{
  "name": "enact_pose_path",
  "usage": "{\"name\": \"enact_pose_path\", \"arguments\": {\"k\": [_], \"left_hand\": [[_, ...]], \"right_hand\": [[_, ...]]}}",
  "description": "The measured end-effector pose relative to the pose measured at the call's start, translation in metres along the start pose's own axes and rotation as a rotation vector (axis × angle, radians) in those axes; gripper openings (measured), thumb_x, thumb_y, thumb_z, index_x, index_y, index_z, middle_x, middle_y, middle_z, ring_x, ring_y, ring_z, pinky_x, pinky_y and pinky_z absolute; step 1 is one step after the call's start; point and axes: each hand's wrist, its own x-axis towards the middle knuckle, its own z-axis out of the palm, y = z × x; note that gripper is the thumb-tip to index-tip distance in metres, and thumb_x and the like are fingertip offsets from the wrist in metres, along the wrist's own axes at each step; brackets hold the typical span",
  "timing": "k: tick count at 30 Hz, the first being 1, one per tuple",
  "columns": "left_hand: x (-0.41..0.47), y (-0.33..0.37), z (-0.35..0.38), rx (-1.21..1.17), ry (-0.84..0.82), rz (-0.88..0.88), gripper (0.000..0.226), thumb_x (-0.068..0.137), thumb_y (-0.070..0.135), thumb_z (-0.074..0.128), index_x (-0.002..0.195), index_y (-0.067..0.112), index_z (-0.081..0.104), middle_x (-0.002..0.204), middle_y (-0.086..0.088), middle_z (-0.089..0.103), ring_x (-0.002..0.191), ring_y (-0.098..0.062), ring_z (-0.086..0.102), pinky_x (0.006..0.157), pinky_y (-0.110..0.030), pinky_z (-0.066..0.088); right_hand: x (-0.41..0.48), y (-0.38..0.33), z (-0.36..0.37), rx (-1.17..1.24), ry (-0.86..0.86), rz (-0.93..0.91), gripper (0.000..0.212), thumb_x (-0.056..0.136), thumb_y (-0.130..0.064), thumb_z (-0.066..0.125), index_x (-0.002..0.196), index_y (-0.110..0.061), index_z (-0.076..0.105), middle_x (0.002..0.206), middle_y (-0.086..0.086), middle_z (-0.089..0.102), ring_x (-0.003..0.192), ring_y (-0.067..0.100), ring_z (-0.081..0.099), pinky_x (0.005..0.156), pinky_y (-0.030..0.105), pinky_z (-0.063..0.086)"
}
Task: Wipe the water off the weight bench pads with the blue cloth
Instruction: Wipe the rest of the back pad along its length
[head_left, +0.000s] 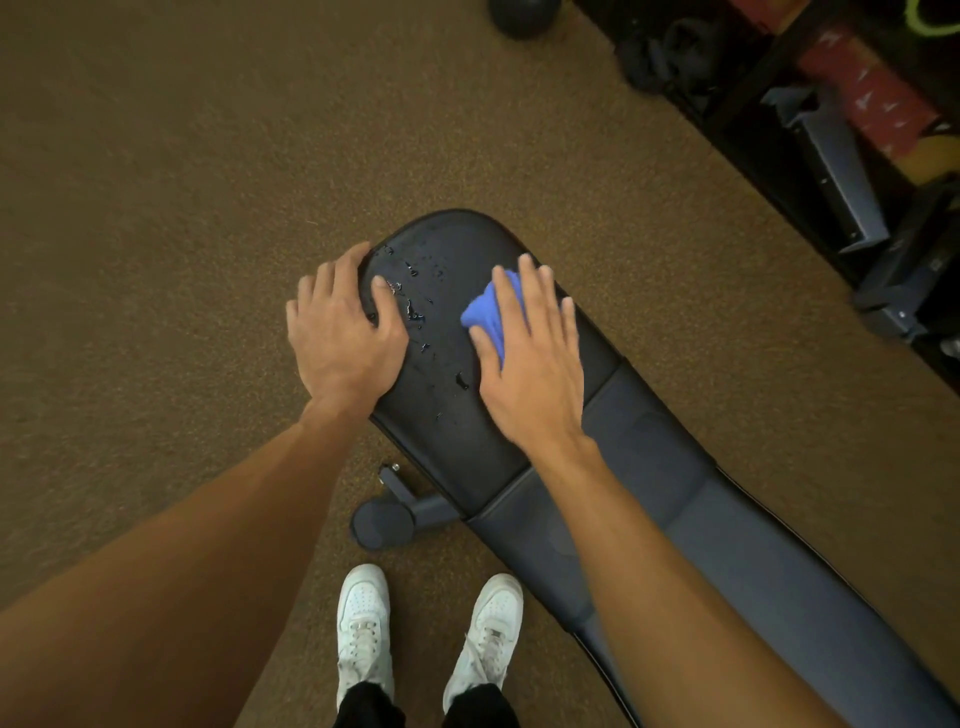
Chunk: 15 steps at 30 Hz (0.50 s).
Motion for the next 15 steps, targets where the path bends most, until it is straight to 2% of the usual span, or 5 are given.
{"name": "enact_pose_path", "arguments": {"k": [2,4,9,12,15], "left_hand": [[0.000,0.000,0.000,-0.001,0.004,0.001,0.049,0.107,0.042,0.042,0.149,0.023,0.058,0.137,0.000,0.067,0.124,-0.026,0.057,0.106,-0.046,0.041],[0.000,0.000,0.000,-0.010,0.005,-0.004,0.049,0.106,0.041,0.042,0.148,0.023,0.059,0.137,0.000,0.068,0.124,-0.026,0.057,0.106,-0.046,0.040],[-0.001,-0.001,0.000,-0.026,0.015,-0.013,0.047,0.107,0.037,0.043,0.147,0.022,0.060,0.136,-0.001,0.069,0.122,-0.027,0.058,0.105,-0.046,0.041],[0.000,-0.001,0.000,-0.034,0.018,-0.017,0.046,0.107,0.037,0.043,0.148,0.023,0.060,0.135,0.000,0.069,0.122,-0.026,0.058,0.105,-0.046,0.041],[0.000,-0.001,-0.001,-0.039,0.020,-0.014,0.045,0.107,0.035,0.043,0.148,0.023,0.060,0.136,0.000,0.068,0.122,-0.026,0.058,0.105,-0.044,0.040]], "right_hand": [[0.023,-0.011,0.001,0.011,0.048,0.143,0.062,0.112,-0.046,0.030,0.167,-0.018,0.022,0.176,0.008,0.009,0.164,0.029,0.003,0.131,0.053,0.013],[0.041,-0.031,0.004,0.019,0.055,0.147,0.062,0.112,-0.045,0.028,0.167,-0.016,0.023,0.176,0.011,0.009,0.163,0.031,0.003,0.131,0.054,0.012],[0.021,-0.027,0.007,0.011,-0.017,-0.238,0.062,0.112,-0.045,0.034,0.167,-0.019,0.023,0.177,0.005,0.010,0.164,0.024,0.002,0.131,0.049,0.010],[0.022,-0.012,0.004,-0.008,0.012,-0.053,0.063,0.112,-0.048,0.031,0.168,-0.020,0.021,0.177,0.005,0.008,0.164,0.025,0.002,0.132,0.049,0.010],[0.057,-0.036,0.005,0.022,0.057,0.149,0.062,0.112,-0.046,0.029,0.167,-0.017,0.023,0.176,0.009,0.009,0.163,0.030,0.003,0.131,0.053,0.012]]}}
